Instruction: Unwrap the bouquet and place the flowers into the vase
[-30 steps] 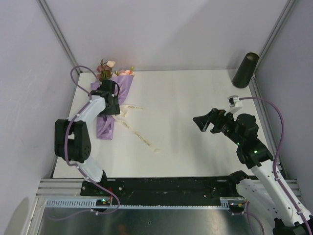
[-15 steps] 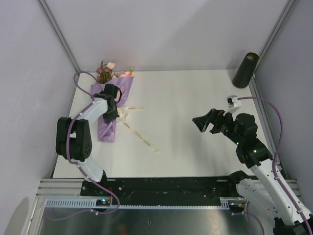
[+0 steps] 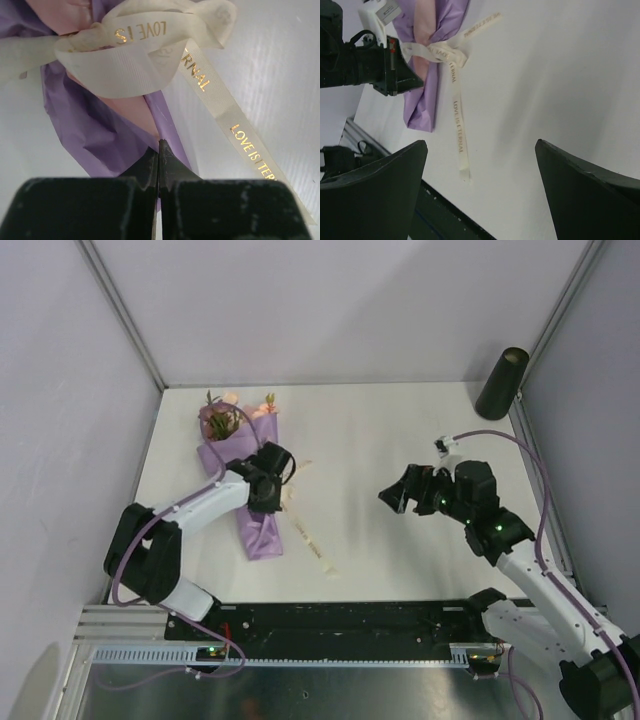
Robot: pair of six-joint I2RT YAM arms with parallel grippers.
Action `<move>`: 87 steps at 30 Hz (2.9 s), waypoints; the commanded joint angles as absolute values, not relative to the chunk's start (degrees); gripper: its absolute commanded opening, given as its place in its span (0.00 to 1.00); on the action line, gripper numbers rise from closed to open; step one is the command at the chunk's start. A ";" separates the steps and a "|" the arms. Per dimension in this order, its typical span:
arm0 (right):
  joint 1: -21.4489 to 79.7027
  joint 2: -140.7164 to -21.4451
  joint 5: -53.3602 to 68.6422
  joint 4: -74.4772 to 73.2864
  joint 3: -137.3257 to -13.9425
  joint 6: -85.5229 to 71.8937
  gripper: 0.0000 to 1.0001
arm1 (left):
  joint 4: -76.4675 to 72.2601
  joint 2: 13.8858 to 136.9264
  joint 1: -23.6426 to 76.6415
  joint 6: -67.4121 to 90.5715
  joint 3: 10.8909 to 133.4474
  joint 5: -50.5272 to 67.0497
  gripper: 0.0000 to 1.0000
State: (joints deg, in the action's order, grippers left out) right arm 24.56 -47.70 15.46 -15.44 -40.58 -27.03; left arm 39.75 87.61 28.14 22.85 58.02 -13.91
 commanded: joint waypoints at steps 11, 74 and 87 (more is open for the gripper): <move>38.96 -64.65 23.13 0.41 -39.29 -22.48 0.85 | 34.56 66.34 39.16 33.61 45.42 -11.47 0.00; 45.03 -116.32 43.93 73.39 -46.49 -29.02 0.59 | 25.57 43.47 39.65 41.75 28.48 -2.30 0.00; 45.82 -116.30 32.62 66.24 -49.82 -23.20 0.70 | 25.29 45.32 39.68 40.89 28.82 -1.85 0.00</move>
State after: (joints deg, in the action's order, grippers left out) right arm 45.01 -116.68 37.45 68.64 -47.57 -27.73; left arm 27.53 44.75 39.33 40.58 28.82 -2.28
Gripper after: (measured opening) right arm 0.677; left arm 0.005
